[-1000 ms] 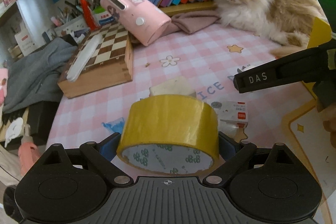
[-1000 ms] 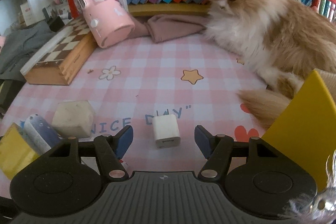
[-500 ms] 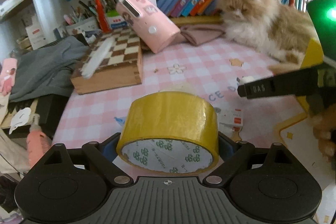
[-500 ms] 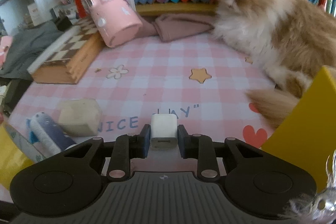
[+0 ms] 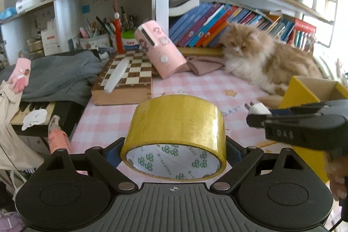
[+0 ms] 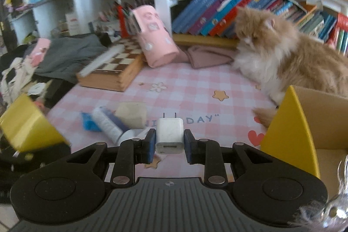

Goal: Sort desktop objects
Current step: 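Grasp the yellow tape roll with the left tool while the right tool grasps the white cube, then carry the tape roll and white cube charger with both tools over the yellow box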

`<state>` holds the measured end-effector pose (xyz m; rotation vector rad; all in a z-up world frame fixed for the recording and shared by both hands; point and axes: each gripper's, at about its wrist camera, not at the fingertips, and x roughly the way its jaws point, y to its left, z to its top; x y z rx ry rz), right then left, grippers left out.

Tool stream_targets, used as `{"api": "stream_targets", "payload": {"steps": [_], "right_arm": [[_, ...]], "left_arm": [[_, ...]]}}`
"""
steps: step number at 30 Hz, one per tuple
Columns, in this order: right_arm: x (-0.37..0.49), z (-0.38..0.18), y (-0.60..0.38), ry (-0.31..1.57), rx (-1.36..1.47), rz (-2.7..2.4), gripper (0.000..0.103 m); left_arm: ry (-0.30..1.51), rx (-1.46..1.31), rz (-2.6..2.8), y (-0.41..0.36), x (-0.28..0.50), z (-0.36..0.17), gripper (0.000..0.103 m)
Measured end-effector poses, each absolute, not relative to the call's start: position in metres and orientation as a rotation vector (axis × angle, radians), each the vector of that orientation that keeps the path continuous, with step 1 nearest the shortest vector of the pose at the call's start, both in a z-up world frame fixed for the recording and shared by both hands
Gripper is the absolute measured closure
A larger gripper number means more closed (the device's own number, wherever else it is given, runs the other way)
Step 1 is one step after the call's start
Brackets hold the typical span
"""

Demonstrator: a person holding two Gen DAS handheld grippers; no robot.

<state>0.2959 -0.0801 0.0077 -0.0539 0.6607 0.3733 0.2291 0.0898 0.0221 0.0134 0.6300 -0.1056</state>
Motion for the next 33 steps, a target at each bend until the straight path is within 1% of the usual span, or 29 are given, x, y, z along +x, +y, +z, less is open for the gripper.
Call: {"api": "stream_targets", "payload": {"steps": [5,11,23,33], "right_arm": [[0.256,0.022,-0.082,0.623,-0.056,0.395,0.079],[0.212,0.030,-0.085,0.625,-0.012,0.362,0.079],[0.133,0.025,-0.089,0.657,0.012,0.278,0.079],[0.086,0.024,-0.102,0.686,0.032,0.199,0.079]], "left_arm": [[0.580,-0.027,-0.142,0.100,0.206,0.036,0.010],[0.575,-0.035,-0.203,0.108,0.179,0.042,0.010],[0.572,-0.063,-0.309,0.118,0.126,0.044,0.010],[0.581,-0.066,-0.389,0.109,0.094,0.039,0.010]]}}
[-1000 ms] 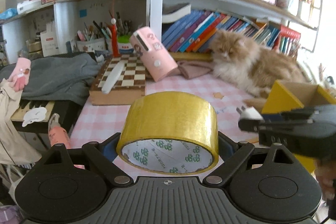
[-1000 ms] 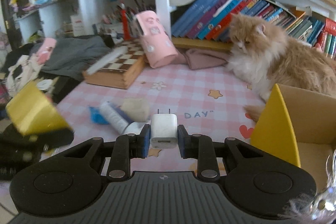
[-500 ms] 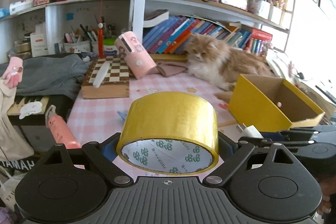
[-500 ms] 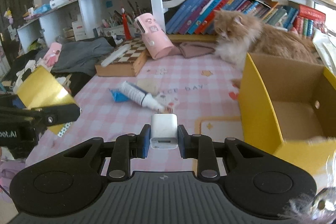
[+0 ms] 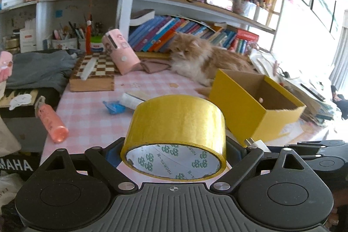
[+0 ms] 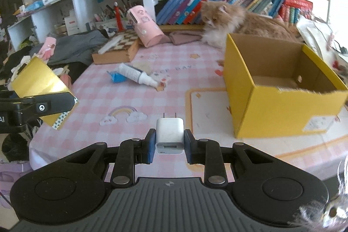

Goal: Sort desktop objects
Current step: 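Carry the tape roll and white cube charger with both tools over the yellow box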

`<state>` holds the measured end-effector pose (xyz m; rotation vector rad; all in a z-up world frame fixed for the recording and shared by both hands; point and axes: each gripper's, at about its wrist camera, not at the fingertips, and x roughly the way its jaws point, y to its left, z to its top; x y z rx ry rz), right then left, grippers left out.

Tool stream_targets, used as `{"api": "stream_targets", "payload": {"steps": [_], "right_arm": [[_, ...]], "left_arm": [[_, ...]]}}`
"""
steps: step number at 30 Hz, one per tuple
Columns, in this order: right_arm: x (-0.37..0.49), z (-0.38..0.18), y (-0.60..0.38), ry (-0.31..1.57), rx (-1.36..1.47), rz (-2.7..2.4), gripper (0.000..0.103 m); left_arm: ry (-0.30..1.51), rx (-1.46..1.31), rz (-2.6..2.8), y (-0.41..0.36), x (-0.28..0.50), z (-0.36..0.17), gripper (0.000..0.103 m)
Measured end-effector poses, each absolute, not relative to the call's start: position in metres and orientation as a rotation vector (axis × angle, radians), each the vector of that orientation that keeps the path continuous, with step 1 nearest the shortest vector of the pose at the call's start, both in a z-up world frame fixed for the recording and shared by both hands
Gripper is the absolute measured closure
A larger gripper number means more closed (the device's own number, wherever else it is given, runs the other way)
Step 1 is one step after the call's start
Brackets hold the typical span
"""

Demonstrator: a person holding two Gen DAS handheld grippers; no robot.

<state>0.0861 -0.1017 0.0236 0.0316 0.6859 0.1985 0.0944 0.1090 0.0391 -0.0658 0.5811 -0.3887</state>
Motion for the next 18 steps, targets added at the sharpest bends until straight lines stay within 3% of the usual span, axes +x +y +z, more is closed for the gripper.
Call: {"api": "stream_targets", "payload": {"steps": [18], "right_arm": [[0.030,0.016,-0.141,0.733,0.125,-0.003,0.079]], "left_arm": [[0.613,0.011,-0.636,0.057,0.083,0.031,0.010]]}}
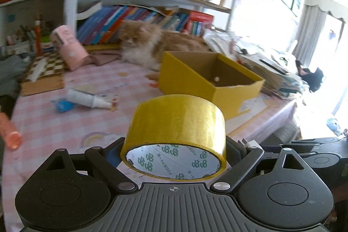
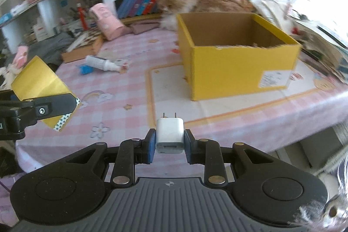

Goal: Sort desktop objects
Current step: 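Carry the tape roll and white cube charger with both tools over the yellow box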

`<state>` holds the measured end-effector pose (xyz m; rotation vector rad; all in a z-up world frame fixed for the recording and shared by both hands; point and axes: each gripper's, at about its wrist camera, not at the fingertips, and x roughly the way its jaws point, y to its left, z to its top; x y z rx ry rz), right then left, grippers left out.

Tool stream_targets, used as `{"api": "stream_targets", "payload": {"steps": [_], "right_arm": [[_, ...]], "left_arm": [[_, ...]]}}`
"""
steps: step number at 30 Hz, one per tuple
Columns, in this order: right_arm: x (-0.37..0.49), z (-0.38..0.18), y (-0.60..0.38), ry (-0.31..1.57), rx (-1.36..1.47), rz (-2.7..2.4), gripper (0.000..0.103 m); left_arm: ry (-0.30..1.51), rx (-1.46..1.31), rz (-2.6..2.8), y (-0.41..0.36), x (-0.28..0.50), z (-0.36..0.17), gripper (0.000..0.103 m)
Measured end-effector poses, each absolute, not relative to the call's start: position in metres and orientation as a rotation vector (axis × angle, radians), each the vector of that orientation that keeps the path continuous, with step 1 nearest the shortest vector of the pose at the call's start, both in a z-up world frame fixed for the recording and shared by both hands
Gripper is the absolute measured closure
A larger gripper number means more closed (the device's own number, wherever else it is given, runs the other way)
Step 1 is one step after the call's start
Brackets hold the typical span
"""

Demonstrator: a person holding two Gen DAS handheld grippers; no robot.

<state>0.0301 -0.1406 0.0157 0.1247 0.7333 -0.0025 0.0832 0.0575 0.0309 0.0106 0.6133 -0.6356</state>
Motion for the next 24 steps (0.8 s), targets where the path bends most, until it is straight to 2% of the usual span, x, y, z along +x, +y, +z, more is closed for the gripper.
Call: {"api": "stream_targets", "payload": {"steps": [24], "right_arm": [[0.022,0.012,-0.202,0.728,0.170,-0.110,0.079]], "left_arm": [[0.580,0.068,-0.758,-0.019,0.091,0.044,0.010]]}}
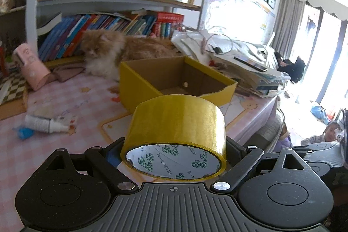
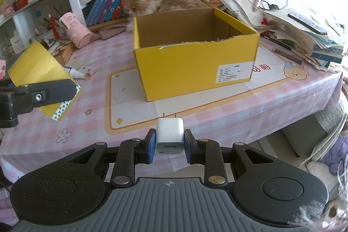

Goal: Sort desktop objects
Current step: 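Carry the tape roll and white cube charger with both tools over the yellow box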

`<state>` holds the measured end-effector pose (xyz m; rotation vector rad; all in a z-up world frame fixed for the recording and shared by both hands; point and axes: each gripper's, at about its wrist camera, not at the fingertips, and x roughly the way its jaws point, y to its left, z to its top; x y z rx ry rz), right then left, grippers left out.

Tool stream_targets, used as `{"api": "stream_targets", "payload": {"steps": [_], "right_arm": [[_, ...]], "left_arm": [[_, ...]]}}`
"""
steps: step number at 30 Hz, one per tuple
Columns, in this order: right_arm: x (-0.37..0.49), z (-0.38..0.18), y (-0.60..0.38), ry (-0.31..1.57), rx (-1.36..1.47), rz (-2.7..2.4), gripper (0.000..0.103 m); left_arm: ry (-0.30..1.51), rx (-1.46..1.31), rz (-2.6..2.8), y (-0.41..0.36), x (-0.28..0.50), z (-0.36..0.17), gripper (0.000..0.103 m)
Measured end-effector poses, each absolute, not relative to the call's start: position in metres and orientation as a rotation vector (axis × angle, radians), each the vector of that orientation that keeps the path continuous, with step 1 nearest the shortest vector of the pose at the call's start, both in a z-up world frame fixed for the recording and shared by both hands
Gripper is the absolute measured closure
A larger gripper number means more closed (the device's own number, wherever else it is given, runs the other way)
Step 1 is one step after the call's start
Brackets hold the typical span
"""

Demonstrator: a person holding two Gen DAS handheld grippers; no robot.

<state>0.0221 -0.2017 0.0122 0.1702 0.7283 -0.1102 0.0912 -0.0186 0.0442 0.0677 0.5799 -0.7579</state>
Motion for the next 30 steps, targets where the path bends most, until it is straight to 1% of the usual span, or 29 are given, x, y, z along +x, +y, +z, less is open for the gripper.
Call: {"api": "stream_targets", "payload": {"steps": [11,20,26,30], "right_arm": [[0.026,0.012,-0.258,0.690,0.245,-0.161,0.079],[0.053,0.033,-0.303,0.597,0.220,-0.127,0.079],[0.087,0.048,-0.326,0.533,0.172,-0.053,0.079],[0.112,0.055,-0.337,0.501,0.137,0.003,0.079]], "left_arm": [[0.550,0.111,-0.819,-0.085,0.102,0.057,0.010],[0.481,0.142,-0.745,-0.131,0.138,0.075,0.010],[0.511,0.155,-0.658,-0.155,0.162,0.068,0.010],[0.535,0.217,-0.606,-0.172,0.173,0.056,0.010]]}}
